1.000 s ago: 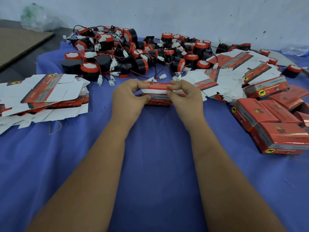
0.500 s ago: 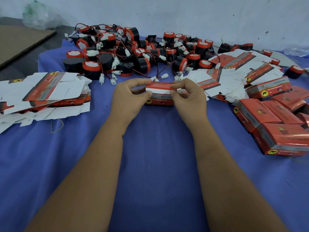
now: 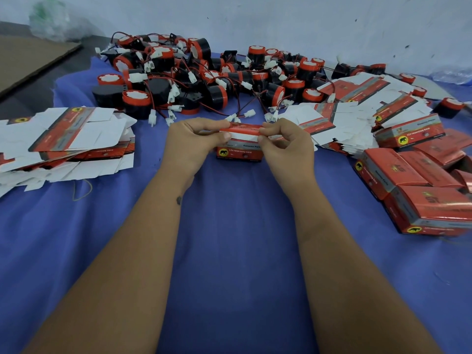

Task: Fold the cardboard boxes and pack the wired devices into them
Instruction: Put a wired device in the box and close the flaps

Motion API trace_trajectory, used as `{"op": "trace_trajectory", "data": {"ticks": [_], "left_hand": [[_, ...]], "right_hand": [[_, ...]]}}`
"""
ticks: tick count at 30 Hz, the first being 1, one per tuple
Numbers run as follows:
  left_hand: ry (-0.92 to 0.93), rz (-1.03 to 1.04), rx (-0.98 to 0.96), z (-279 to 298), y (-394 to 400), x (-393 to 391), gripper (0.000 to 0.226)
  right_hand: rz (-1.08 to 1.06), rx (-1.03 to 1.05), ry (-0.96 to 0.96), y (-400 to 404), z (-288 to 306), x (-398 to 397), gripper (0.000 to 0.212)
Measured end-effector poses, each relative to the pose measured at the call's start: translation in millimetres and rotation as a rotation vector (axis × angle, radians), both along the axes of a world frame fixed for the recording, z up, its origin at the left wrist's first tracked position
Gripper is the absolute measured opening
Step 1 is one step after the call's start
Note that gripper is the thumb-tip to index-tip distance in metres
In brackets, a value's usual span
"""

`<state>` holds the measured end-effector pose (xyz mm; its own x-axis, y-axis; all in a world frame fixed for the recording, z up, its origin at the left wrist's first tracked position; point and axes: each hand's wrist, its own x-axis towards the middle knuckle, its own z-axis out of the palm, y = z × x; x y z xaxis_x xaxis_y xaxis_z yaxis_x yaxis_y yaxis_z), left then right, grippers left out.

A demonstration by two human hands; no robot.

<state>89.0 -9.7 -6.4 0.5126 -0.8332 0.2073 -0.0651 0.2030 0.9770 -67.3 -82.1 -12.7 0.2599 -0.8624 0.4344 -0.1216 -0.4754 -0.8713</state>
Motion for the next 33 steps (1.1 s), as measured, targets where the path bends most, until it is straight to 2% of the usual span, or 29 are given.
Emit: {"op": "trace_trajectory", "data": {"ticks": [9,11,15,17,20,24,28,31,33], "left_hand": [[-0.268,-0.005,-0.009,-0.9,4.8,2.1,0.020],[-0.422,0.064,-0.020,-1.0,5.5,-2.3,0.022],[-0.915,0.239,-0.098,2.0,6.9,-12.6,0.014],[-1.017,0.288,-0.084,3.3,7.0,-16.0,0.013],[-1.022,0.355,-0.010,3.0,7.4,-18.7,0.014],[-1.021,0.380,0.066,3.3,8.2,-21.2,0.010],[-0.965,0.334,0.080,3.5,8.6,-23.9,0.017],[-0.694,0.236,0.043,3.1,9.9,-25.4,0.038],[-0.512,0.237,0.022,1.9,10.2,-24.3,0.043]], "right_hand": [[0.045,0.069,-0.010,1.8,4.1,-3.0,0.023],[0.069,0.107,-0.025,3.0,4.8,-5.4,0.024],[0.120,0.118,0.028,2.7,4.6,-7.0,0.027],[0.145,0.109,0.043,2.4,4.2,-6.1,0.030],[0.135,0.070,0.093,1.5,3.5,-4.9,0.037],[0.030,-0.094,0.268,-0.5,1.5,-5.1,0.018],[-0.033,-0.169,0.299,2.6,2.2,-0.1,0.008],[0.006,-0.153,0.338,8.8,4.0,2.6,0.026],[0.011,-0.201,0.387,13.1,6.8,1.7,0.032]]}}
